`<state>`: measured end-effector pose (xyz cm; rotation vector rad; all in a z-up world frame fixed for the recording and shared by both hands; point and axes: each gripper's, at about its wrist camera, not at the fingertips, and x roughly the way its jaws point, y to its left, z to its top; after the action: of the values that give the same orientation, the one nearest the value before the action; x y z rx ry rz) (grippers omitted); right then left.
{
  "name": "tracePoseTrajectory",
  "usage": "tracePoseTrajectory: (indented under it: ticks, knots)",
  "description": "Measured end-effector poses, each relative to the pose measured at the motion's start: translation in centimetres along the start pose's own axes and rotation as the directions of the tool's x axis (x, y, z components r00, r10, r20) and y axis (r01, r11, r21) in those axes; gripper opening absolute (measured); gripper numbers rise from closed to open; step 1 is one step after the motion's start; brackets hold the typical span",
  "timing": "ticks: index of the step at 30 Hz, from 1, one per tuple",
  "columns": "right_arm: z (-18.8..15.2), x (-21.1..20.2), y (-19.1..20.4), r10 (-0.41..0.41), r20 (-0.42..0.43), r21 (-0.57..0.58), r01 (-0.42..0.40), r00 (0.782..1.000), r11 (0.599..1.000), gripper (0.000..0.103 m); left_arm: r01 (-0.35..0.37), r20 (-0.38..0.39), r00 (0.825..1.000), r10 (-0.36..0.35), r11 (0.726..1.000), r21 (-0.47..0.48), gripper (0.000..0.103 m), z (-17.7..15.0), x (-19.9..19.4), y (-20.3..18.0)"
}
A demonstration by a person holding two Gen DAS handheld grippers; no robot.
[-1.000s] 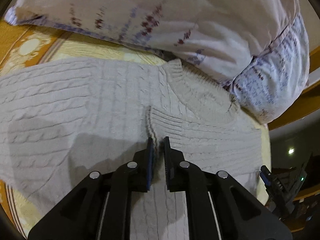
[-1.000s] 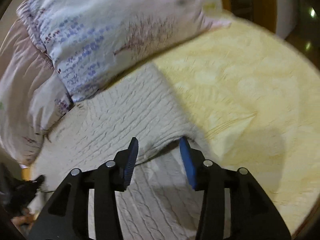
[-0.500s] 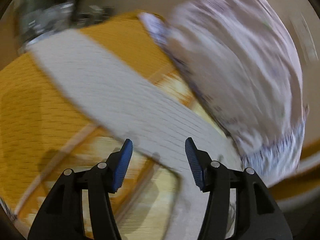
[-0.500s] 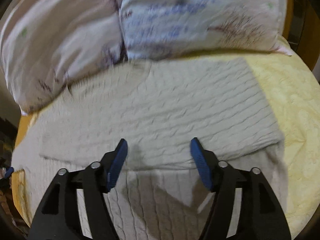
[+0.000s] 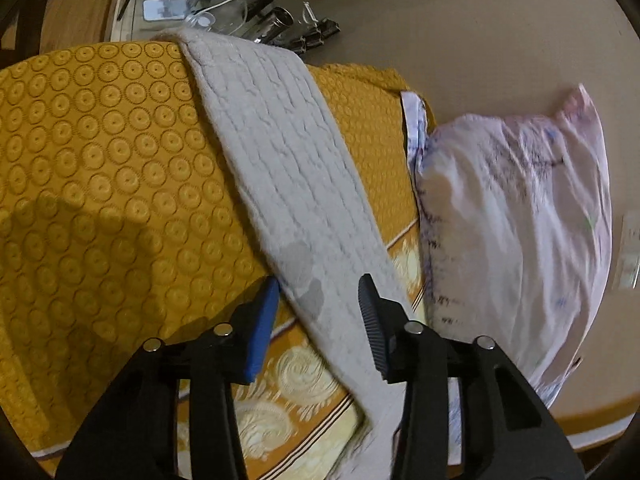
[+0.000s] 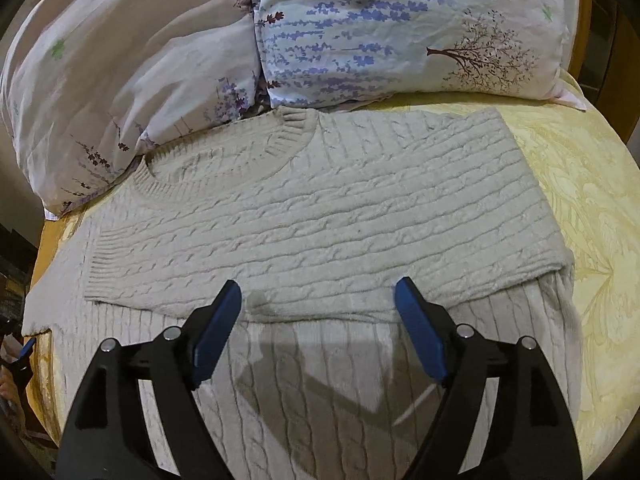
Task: Fold small clothes
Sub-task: 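Fold the held sleeve across the sweater body and open the left gripper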
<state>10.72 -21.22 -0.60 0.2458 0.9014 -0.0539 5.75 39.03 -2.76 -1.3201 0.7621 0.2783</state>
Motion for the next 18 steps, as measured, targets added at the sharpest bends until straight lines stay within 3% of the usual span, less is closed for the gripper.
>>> tracePoseTrajectory:
  ticks: [4,8,10,14,18]
  knots:
    - [-0.4,-0.1,0.1,0.001,-0.003,0.002,-0.001,1.000,1.000,0.080,0.012,0.015,1.000,-0.012,0.999,-0.041,0.029,0.8,0.6,0.5]
    - [-0.6,-0.3,0.2,0.008,-0.013,0.010,-0.008,1.000,1.000,0.081,-0.004,0.022,1.000,0.005,0.998,-0.069,0.007,1.3,1.1,1.0]
    - [-0.6,-0.4,0.2,0.023,-0.024,0.020,-0.022,0.999,1.000,0.081,0.000,0.030,1.000,0.002,0.998,-0.059,0.007,1.2,1.0,0.8]
    - [-0.7,-0.7,-0.1,0.044,-0.027,0.049,-0.043,0.999,0.998,0.081,0.005,0.068,0.998,-0.009,0.998,0.065,0.006,0.9,0.3,-2.3]
    - [-0.5,-1.6,-0.4,0.059,-0.008,0.051,-0.059,0.998,0.997,0.081,0.034,0.085,0.995,-0.058,0.966,0.256,0.006,-0.6,-0.3,-7.9]
